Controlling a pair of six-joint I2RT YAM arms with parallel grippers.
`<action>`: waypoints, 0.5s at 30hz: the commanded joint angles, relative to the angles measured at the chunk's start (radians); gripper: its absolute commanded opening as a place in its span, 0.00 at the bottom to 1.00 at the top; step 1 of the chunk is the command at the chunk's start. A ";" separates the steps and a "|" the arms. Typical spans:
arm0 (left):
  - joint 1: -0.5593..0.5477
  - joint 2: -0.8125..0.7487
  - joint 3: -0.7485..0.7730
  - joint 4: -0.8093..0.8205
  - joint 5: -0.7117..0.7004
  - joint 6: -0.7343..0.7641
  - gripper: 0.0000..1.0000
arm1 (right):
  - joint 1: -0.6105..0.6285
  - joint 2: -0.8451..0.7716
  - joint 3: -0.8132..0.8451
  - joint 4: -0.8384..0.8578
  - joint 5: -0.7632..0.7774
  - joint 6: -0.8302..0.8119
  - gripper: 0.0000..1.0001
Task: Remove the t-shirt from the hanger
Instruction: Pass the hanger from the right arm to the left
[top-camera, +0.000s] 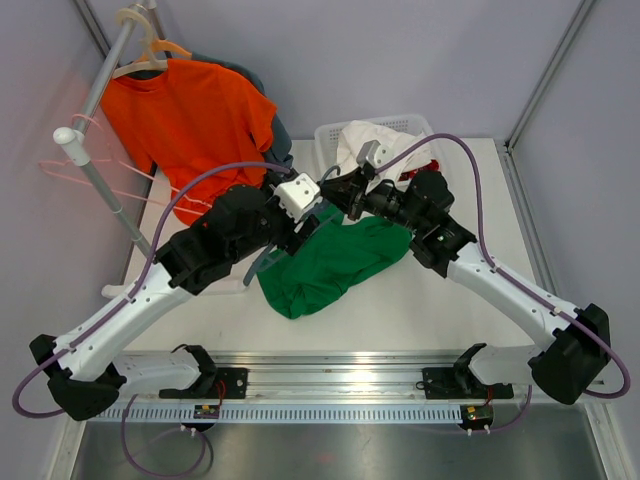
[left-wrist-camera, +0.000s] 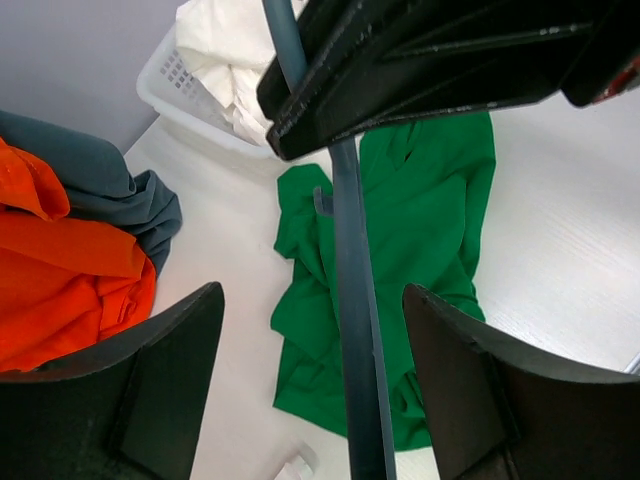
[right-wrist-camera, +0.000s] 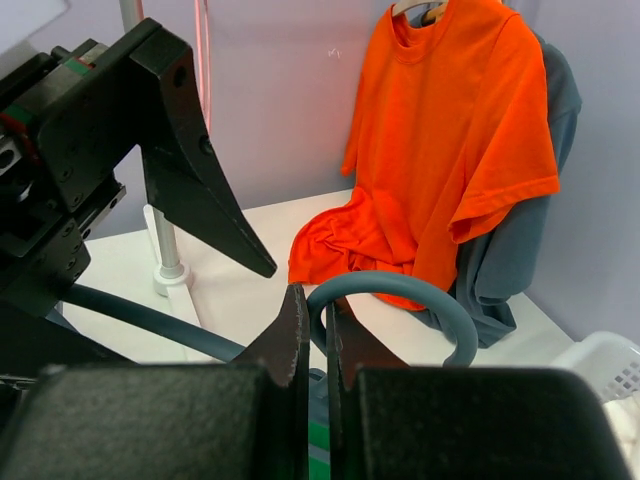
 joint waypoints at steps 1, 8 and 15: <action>0.008 -0.018 -0.019 0.091 -0.025 -0.032 0.75 | 0.017 -0.029 0.004 0.031 -0.008 -0.022 0.00; 0.031 -0.076 0.007 -0.019 0.169 -0.027 0.96 | 0.018 -0.033 -0.002 -0.012 0.000 -0.089 0.00; 0.098 -0.174 0.056 -0.136 0.376 -0.044 0.99 | 0.017 -0.133 -0.057 -0.069 -0.123 -0.171 0.00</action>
